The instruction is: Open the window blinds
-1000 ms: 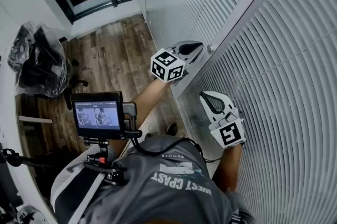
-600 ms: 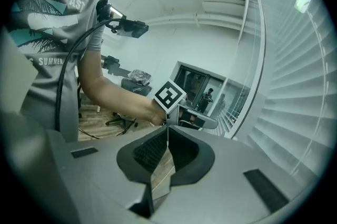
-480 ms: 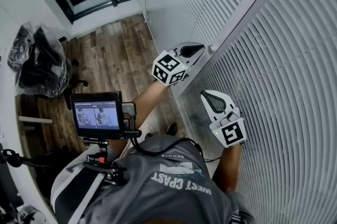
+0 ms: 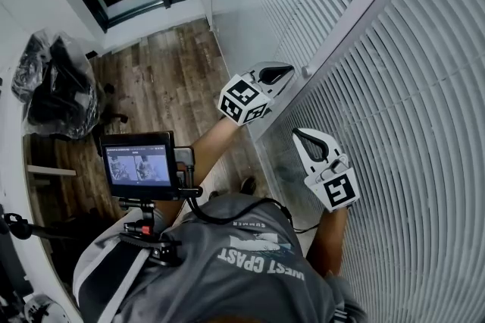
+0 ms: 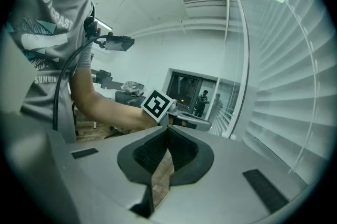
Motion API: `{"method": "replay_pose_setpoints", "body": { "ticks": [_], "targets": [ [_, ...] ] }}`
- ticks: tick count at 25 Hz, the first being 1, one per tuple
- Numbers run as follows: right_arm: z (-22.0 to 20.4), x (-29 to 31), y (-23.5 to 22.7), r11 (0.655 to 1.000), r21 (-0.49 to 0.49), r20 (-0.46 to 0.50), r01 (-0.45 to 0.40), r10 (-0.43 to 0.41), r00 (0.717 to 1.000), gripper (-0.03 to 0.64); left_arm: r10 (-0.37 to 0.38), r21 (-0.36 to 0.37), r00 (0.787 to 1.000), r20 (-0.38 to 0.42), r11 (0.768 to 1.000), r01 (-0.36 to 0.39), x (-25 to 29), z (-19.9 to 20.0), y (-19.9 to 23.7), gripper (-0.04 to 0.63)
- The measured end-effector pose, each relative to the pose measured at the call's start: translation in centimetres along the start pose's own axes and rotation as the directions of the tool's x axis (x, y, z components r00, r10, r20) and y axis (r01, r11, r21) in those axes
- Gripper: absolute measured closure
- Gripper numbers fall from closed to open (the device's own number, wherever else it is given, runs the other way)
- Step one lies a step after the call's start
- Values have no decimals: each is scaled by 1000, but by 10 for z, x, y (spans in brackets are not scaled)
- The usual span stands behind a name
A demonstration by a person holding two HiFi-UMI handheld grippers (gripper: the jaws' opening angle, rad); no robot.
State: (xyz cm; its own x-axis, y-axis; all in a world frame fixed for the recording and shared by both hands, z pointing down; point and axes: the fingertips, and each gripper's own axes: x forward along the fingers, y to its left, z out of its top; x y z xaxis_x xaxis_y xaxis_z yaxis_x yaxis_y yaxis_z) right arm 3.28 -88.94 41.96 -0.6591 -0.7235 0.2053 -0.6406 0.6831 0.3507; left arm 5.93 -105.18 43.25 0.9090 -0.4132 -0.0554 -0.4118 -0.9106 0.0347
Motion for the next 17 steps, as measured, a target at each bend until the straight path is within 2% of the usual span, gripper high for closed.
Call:
{"method": "replay_pose_setpoints", "body": {
  "ticks": [17],
  "targets": [
    [-4,1,-3,1000,12,6,10,-10,1000,615,-7,-15,1000,-9,1000,7,3,-8,1,591]
  ]
}}
